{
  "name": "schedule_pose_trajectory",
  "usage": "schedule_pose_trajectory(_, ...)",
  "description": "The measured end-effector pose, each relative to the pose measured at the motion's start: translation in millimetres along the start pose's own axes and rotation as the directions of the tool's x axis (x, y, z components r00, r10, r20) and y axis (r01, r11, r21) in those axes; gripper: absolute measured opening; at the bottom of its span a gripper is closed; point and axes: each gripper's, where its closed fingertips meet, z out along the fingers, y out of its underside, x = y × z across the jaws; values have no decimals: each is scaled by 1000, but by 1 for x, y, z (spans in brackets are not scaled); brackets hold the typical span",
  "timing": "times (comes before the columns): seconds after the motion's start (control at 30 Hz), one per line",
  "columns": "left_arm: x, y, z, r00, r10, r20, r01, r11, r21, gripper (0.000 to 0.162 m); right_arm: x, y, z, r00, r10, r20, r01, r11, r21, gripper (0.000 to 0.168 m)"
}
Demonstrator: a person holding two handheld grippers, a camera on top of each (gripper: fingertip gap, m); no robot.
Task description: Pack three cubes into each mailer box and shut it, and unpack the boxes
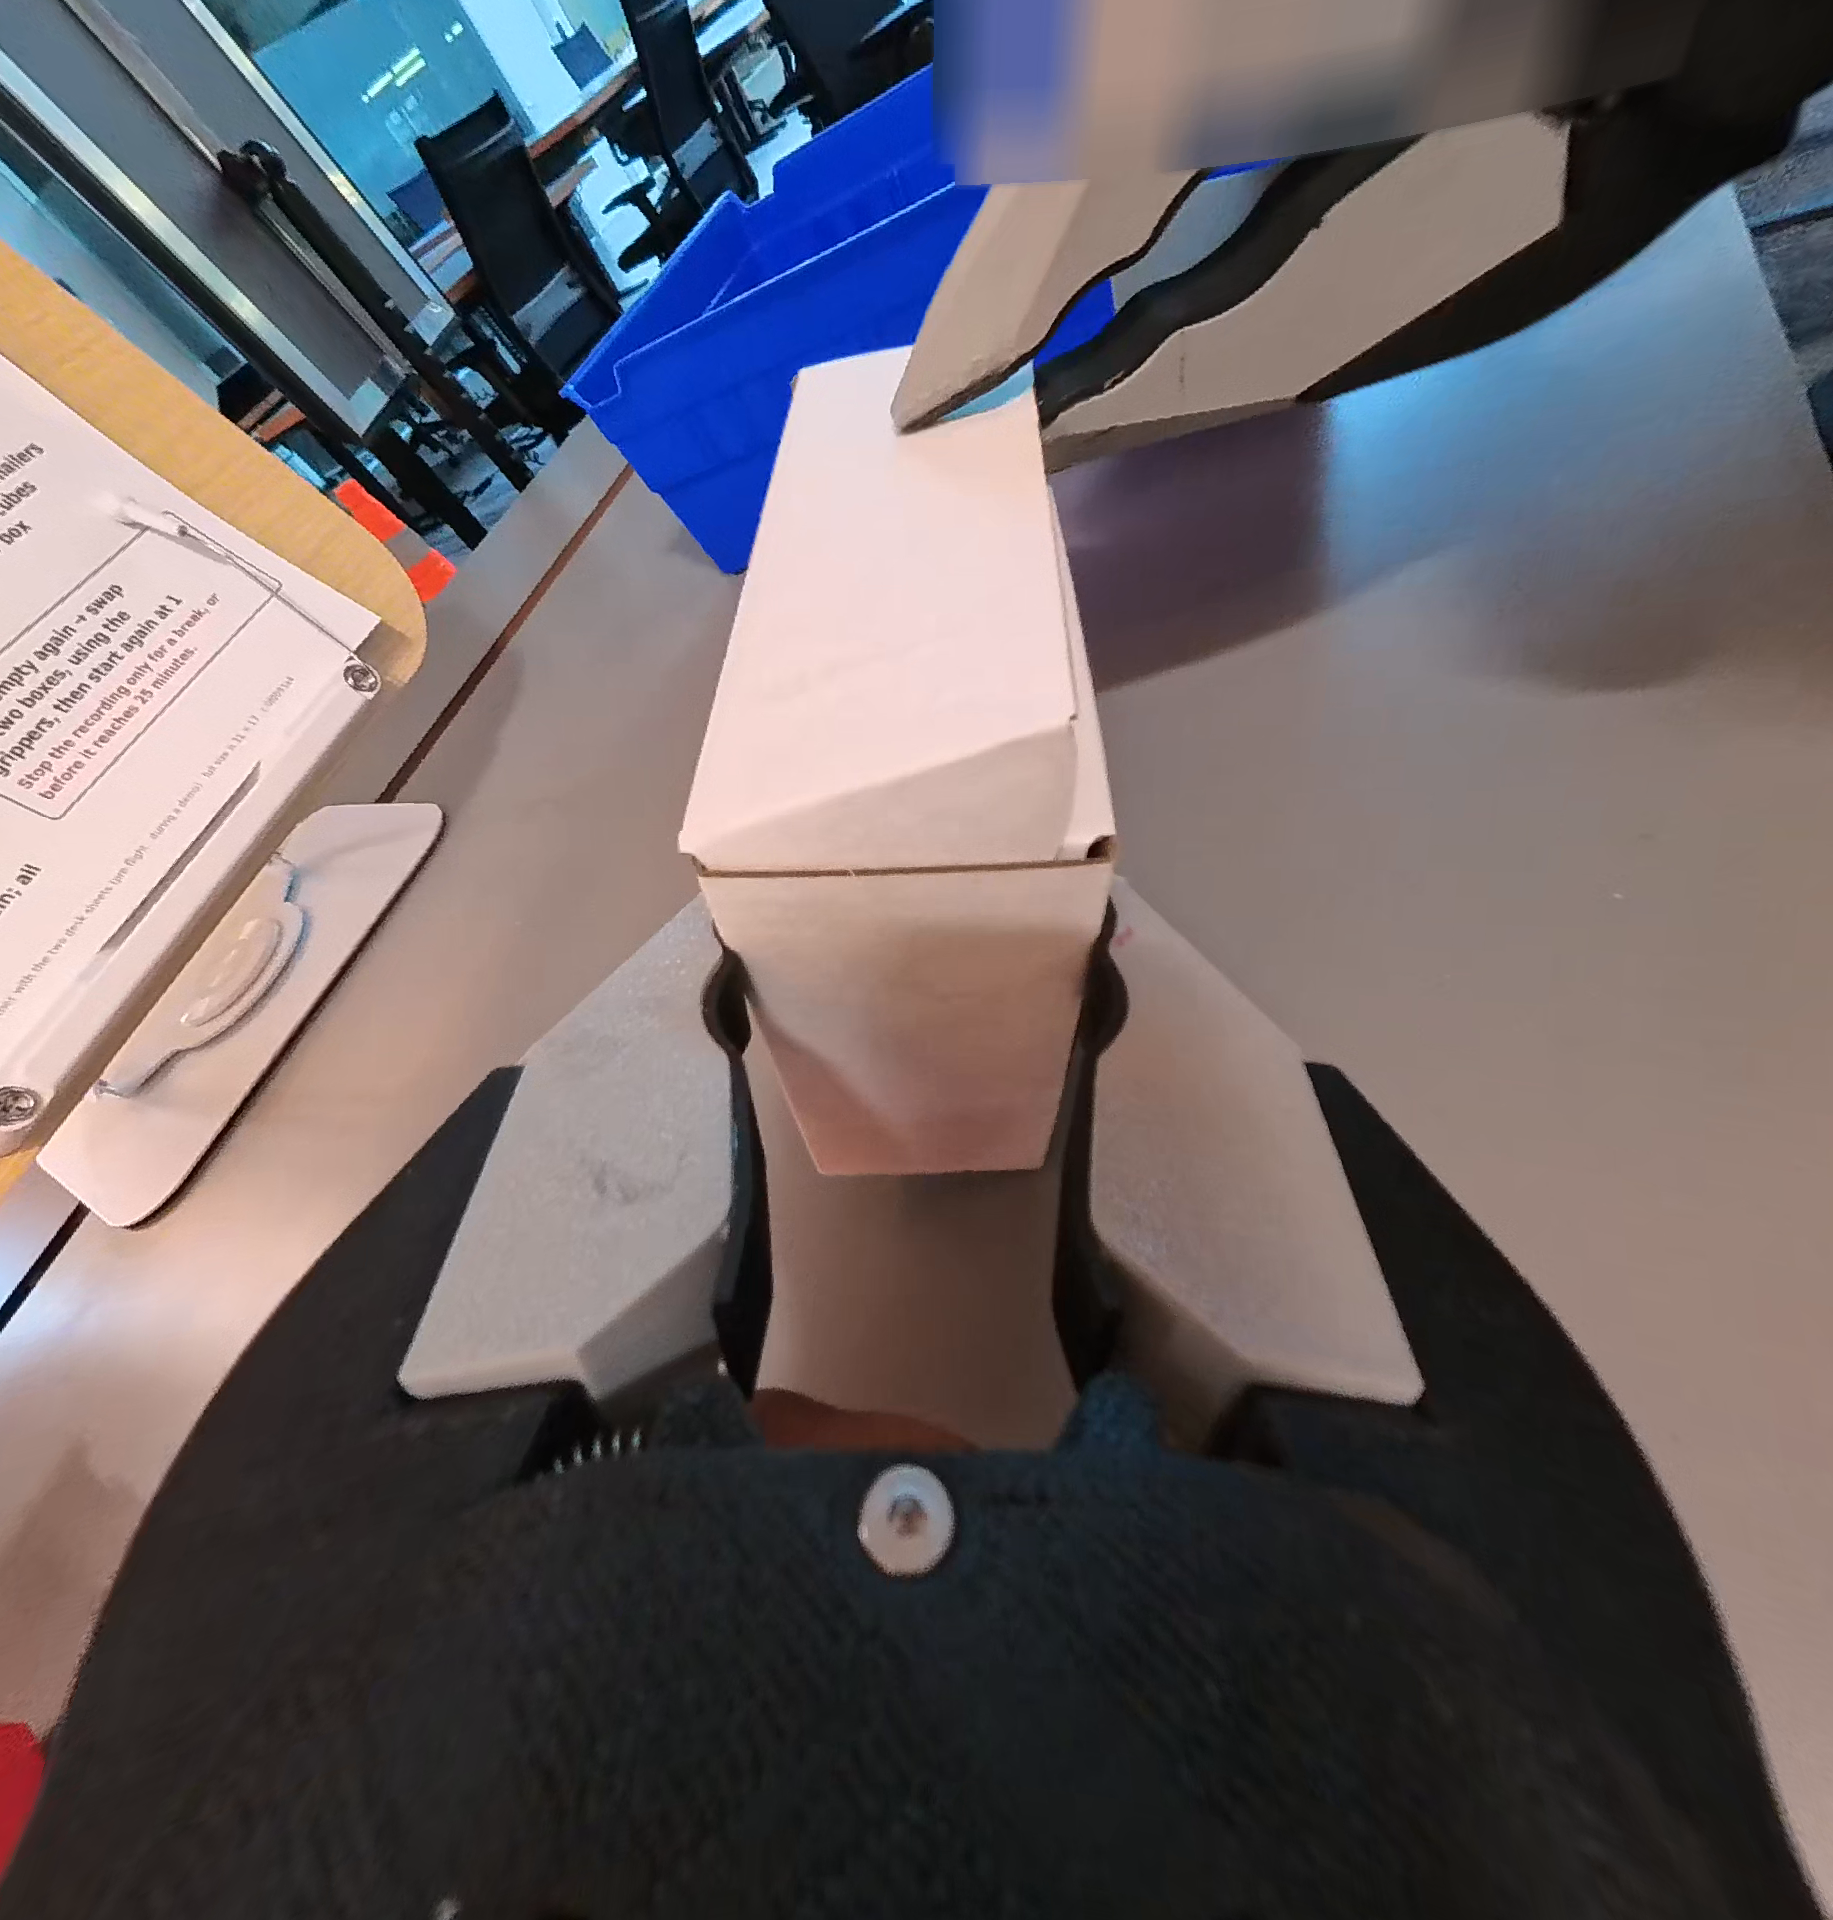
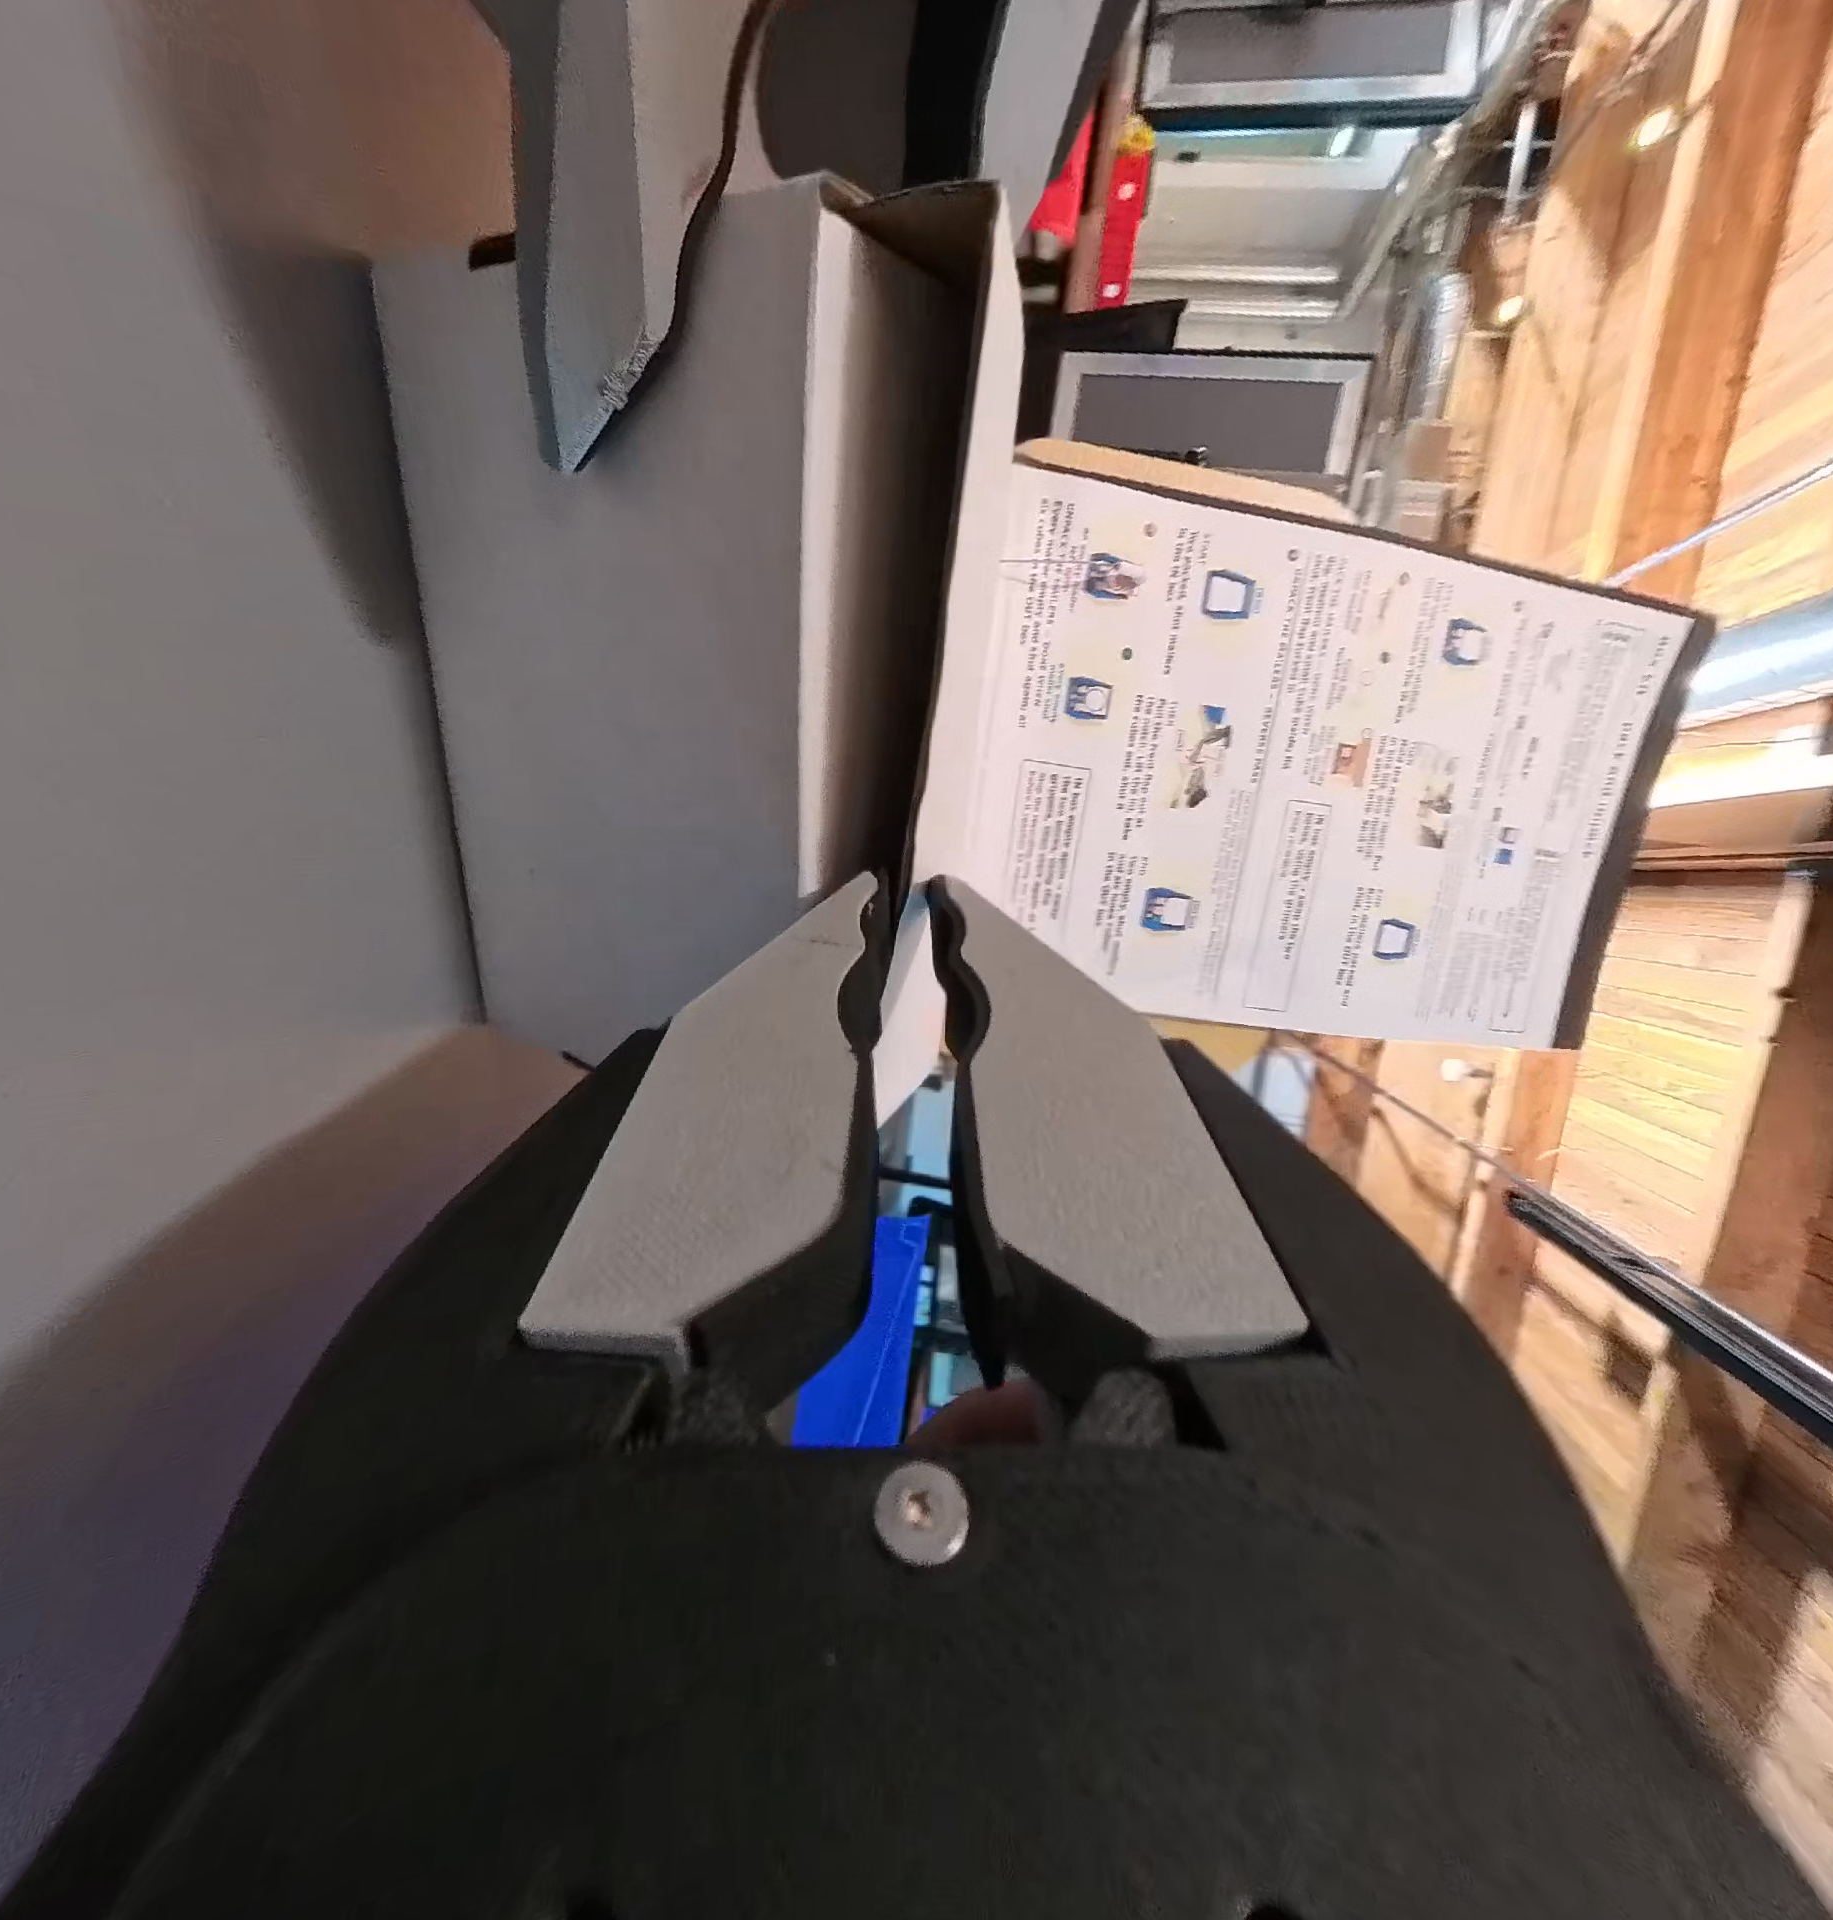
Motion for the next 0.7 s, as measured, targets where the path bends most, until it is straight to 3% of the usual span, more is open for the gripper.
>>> schedule_pose_trajectory(0.13,-3,2,0,996,73,41,-72,997,-22,63,-1,1,-1,985,40,169,-38,999,-11,6)
schedule_pose_trajectory(0.3,-2,3,1,985,158,63,-156,987,-32,62,-2,-1,-13,880,82,468,-96,995,5,9)
schedule_pose_trajectory(0.4,0,2,0,984,168,61,-166,986,-30,63,-1,-2,-14,860,71,505,-86,996,5,10)
schedule_pose_trajectory(0.5,-1,3,-1,985,165,60,-163,986,-25,63,0,-4,-12,876,112,469,-130,991,7,10)
schedule_pose_trajectory(0.57,-1,3,-2,986,156,56,-156,988,-15,63,3,-4,-9,929,88,358,-107,994,33,16)
schedule_pose_trajectory(0.6,-1,3,-2,986,156,54,-155,988,-15,63,6,-4,-8,960,48,275,-63,997,43,19)
schedule_pose_trajectory(0.7,0,3,-2,984,171,56,-171,985,-12,63,3,-4,-6,981,-173,87,173,985,18,3)
